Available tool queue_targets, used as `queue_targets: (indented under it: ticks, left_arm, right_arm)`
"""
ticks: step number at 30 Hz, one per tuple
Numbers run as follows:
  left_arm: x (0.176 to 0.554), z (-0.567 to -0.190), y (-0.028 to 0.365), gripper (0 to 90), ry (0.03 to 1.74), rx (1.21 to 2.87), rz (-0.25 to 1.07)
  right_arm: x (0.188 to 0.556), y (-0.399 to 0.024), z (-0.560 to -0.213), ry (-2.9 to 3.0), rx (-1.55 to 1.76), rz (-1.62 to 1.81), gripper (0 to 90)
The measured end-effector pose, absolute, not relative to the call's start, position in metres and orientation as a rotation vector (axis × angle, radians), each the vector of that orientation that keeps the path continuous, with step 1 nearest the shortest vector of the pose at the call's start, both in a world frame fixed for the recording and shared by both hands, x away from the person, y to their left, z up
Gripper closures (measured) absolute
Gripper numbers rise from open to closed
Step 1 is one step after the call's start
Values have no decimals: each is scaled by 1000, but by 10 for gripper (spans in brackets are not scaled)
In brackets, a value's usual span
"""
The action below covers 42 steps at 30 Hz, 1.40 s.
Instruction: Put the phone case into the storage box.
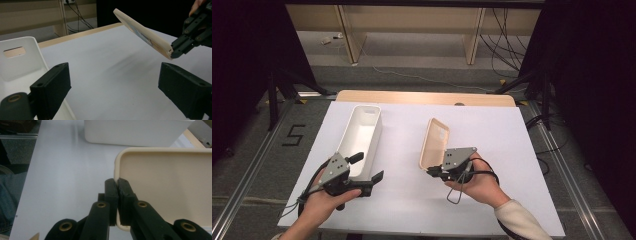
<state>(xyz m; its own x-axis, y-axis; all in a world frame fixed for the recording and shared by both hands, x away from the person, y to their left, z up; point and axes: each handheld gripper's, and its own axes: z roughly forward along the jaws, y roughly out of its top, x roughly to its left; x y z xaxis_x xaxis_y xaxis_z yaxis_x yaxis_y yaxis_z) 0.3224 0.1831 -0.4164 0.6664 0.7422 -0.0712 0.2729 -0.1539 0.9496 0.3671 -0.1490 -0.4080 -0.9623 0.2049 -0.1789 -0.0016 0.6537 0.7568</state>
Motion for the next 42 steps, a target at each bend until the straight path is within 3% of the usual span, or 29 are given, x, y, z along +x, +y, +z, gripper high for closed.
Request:
queue_targets:
  ticks: [13,42]
  left_arm:
    - [359,-386,156,147,799,1751,476]
    - [417,-371,98,218,842,1838,311]
  right_arm:
    - [364,-144,-405,2618,142,1224,881]
    - [360,-133,-404,2592,106,1228,882]
